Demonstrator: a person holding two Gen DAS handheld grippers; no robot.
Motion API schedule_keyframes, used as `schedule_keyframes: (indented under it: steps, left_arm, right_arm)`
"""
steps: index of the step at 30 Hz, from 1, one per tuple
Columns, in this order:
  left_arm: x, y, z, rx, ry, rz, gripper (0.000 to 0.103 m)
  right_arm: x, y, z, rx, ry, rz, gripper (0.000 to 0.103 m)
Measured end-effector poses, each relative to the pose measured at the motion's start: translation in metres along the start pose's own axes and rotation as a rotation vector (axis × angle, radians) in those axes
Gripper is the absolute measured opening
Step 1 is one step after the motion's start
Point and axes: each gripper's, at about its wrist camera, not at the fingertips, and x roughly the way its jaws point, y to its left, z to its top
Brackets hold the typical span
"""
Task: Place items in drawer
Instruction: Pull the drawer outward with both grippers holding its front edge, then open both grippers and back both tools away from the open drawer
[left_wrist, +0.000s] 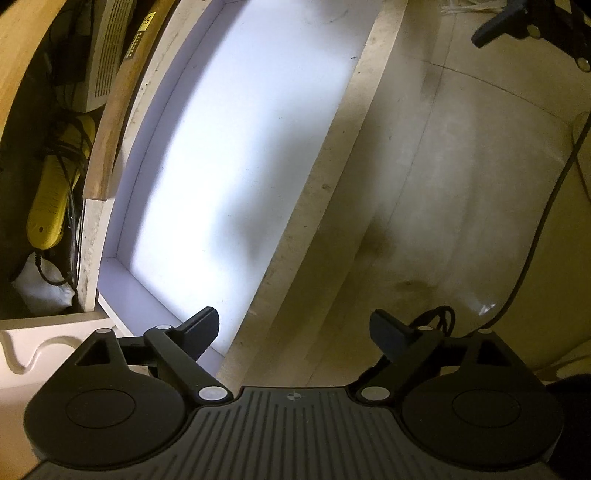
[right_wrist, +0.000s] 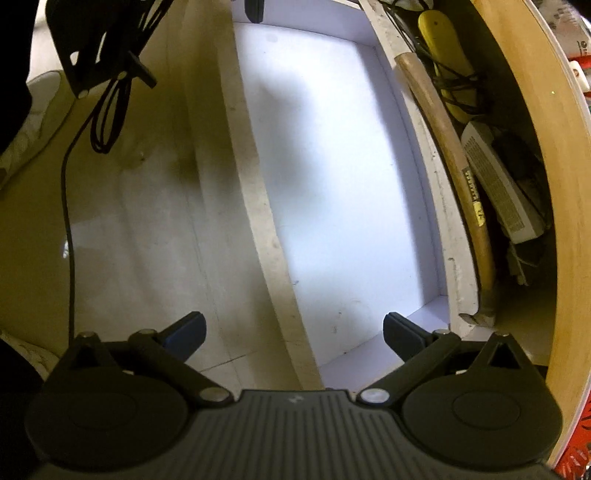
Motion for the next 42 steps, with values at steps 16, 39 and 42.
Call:
schedule_keyframes:
  steps: [16,39,42]
  left_arm:
    - [-0.031,0.007,0.000,-0.260,-0.021,-0.024,0.101]
    - [-0.058,0.064,-0.022,-0.996,-0.065,-0.108,0.102]
    - [-0.060,0.066,-0.026,-1.054,-0.080,-0.123,0.102]
  right_arm:
    - [-0.005,-0.016,0.006,0.223,0.008,0.057,0.103]
    - [-0.019,-0.075,-0.019,1.013,0.025,0.116,0.103]
    - [-0.020,-0.075,-0.022,1.063,0.012,0.101,0.103]
